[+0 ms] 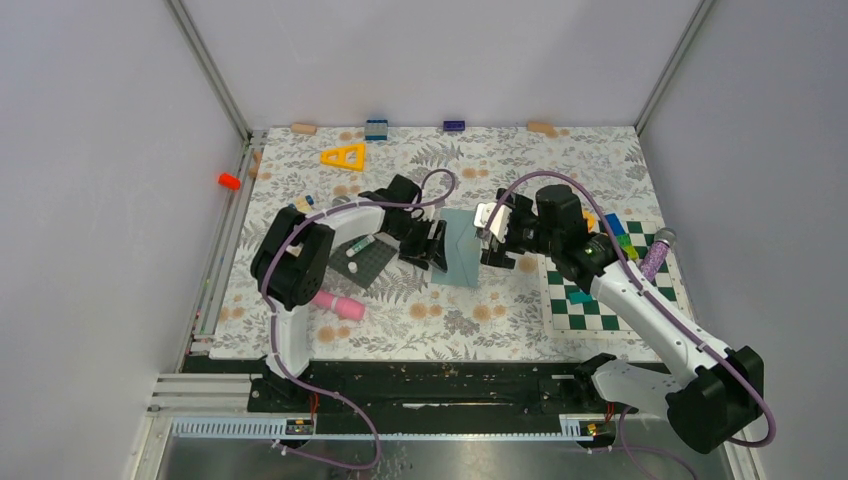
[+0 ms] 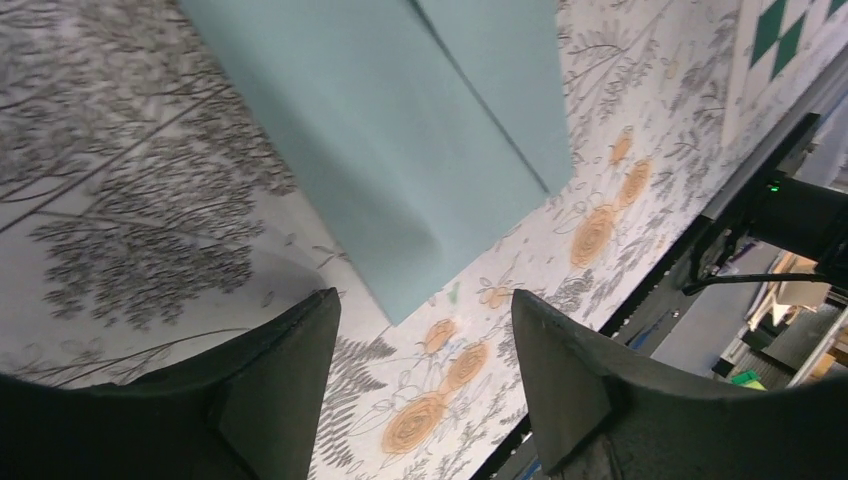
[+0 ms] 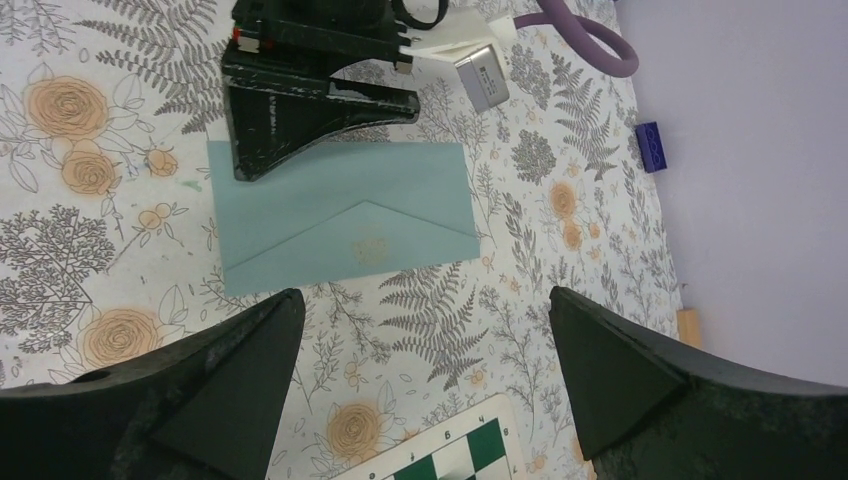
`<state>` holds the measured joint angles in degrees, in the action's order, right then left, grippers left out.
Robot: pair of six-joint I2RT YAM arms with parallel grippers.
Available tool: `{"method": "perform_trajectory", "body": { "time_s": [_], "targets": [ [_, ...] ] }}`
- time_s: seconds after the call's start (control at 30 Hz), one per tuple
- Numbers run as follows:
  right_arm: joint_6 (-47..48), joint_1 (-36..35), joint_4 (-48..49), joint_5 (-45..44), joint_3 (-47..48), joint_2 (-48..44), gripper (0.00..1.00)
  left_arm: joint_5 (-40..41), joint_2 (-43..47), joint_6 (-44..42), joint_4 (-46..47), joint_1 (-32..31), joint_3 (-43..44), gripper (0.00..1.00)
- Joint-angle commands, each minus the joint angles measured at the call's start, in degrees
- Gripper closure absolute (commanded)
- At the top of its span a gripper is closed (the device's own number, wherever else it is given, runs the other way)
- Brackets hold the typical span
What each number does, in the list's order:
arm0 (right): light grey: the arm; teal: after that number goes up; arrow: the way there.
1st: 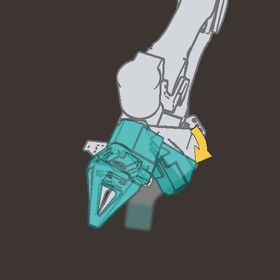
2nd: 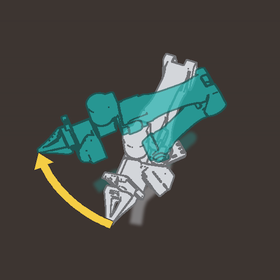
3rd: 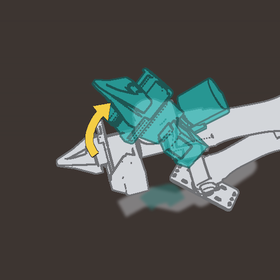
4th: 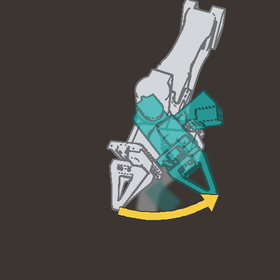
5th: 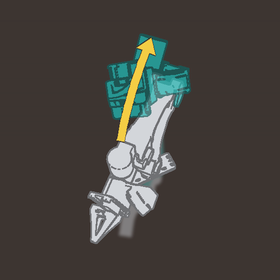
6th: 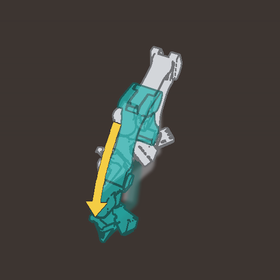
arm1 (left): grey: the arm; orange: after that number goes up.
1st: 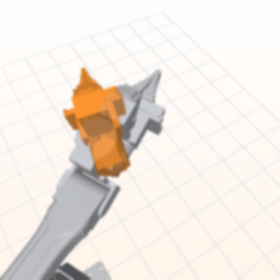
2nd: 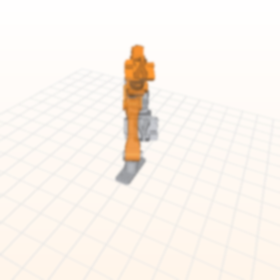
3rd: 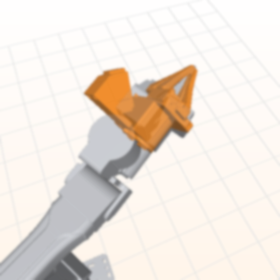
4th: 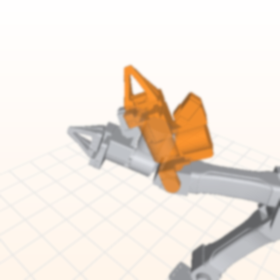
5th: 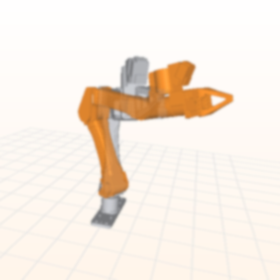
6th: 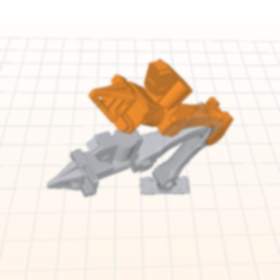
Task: Place the letter into the envelope and seal it
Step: Adjust the envelope at the center of the board.
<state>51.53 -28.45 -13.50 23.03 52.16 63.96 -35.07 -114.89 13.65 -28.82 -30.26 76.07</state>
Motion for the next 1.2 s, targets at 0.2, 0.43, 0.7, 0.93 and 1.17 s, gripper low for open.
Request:
{"method": "perform_trajectory", "body": {
  "time_s": [0.2,0.43,0.7,0.93,1.17],
  "targets": [
    [-1.08,3.0,2.6,-5.97,0.31,-2.69,0.0,-0.59,-2.58,2.59,4.19,-7.33,-3.23,0.23],
    [-0.62,6.53,2.61,-11.05,-2.8,-6.19,0.0,-1.92,-8.97,6.02,5.52,-12.21,4.1,0.21],
    [-2.02,10.65,0.36,-14.92,-5.0,-11.16,0.0,-0.47,-19.39,10.08,4.36,-15.7,19.37,0.14],
    [4.3,10.72,-7.84,-9.79,-7.77,-15.75,0.0,-3.87,-13.61,11.92,5.22,-13.88,24.81,0.02],
    [12.05,10.3,-15.67,5.82,-11.11,-13.88,0.01,-8.45,-0.36,10.73,9.46,-5.48,15.87,0.01]
  ]
}}
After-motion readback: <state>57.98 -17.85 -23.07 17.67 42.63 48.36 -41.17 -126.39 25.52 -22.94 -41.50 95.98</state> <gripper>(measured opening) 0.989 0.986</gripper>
